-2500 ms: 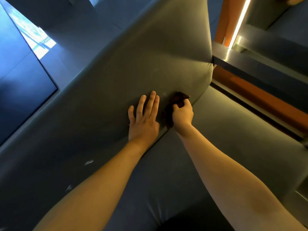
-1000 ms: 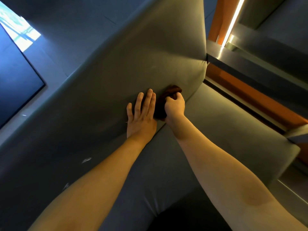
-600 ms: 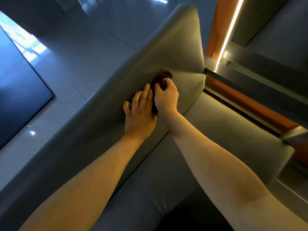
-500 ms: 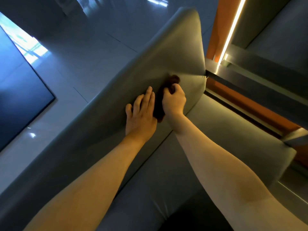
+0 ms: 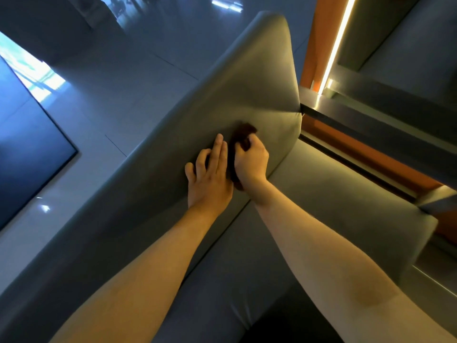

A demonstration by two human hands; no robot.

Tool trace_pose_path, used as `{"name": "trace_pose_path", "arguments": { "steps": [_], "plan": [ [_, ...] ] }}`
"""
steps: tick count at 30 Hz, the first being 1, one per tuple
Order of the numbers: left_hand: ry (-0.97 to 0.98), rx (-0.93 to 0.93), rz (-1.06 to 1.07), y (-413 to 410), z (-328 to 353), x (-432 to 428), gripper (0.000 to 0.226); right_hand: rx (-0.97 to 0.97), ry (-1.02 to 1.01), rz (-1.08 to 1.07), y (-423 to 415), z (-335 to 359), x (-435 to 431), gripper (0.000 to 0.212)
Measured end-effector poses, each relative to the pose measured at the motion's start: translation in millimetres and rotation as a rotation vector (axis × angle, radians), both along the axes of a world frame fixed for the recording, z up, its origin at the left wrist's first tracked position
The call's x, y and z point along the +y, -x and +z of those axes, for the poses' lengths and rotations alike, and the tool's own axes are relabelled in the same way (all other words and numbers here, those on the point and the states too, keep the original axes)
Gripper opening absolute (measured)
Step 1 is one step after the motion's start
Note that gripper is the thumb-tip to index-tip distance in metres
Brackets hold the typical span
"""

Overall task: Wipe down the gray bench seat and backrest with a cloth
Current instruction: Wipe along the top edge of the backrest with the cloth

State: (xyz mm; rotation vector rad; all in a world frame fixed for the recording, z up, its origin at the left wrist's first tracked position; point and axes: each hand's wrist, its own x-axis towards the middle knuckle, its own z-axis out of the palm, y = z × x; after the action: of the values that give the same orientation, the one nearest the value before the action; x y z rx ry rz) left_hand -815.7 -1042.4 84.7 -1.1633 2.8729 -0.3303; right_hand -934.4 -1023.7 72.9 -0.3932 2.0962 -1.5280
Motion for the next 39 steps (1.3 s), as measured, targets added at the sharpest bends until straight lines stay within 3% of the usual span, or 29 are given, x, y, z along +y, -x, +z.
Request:
{"name": "trace_pose_path", "arguments": {
  "steps": [4, 7, 9, 12, 15, 17, 19, 22, 25, 30, 32, 35, 39],
  "plan": [
    [-0.095, -0.018, 0.017, 1.0, -3.0, 5.9, 0.080, -0.342, -0.075, -0.126, -11.2, -33.2, 19.7, 0.010],
    [-0.159, -0.077, 0.020, -0.5, -12.0, 12.9, 0.079, -0.463, -0.101, -0.106, -16.7, -49.6, 33.7, 0.013],
    [-0.187, -0.123, 0.018, 2.3, -18.6, 17.1, 0.076, -0.443, -0.012, -0.083, -18.3, -48.5, 36.9, 0.005],
    [-0.170, -0.095, 0.015, 5.7, -28.9, 19.4, 0.078, -0.270, 0.150, -0.059, -6.5, -36.6, 27.9, 0.015],
    [-0.072, -0.061, -0.011, 10.2, -41.4, 16.3, 0.084, -0.005, 0.157, -0.026, 6.6, -30.8, 17.5, 0.019],
    [-0.034, -0.050, -0.048, 15.2, -50.9, 15.8, 0.081, 0.073, 0.105, -0.036, 12.6, -42.8, 14.5, 0.016],
    [-0.020, -0.072, -0.100, 21.6, -61.2, 18.3, 0.072, 0.028, 0.005, -0.076, 19.8, -69.9, 17.4, 0.014],
    [-0.006, -0.087, -0.147, 25.8, -82.7, 22.1, 0.071, -0.286, -0.205, -0.184, 30.1, -120.5, 32.8, 0.021],
    [0.001, -0.112, -0.135, 27.0, -100.8, 20.7, 0.074, -0.461, -0.207, -0.197, 17.7, -146.7, 48.2, 0.013],
    [-0.036, -0.170, -0.130, 22.1, -120.1, 21.2, 0.081, -0.417, 0.110, -0.236, 27.3, -123.6, 32.6, 0.015],
    [-0.024, -0.177, -0.128, 23.6, -120.4, 20.2, 0.080, -0.341, 0.078, -0.234, 36.7, -116.9, 23.4, 0.021],
    [-0.013, -0.169, -0.112, 26.1, -124.7, 20.6, 0.080, -0.278, 0.059, -0.199, 29.6, -111.7, 24.9, 0.013],
    [-0.073, -0.165, -0.089, 28.9, -125.9, 21.9, 0.078, -0.395, 0.028, -0.102, 26.7, -107.7, 34.9, 0.012]
  ]
}}
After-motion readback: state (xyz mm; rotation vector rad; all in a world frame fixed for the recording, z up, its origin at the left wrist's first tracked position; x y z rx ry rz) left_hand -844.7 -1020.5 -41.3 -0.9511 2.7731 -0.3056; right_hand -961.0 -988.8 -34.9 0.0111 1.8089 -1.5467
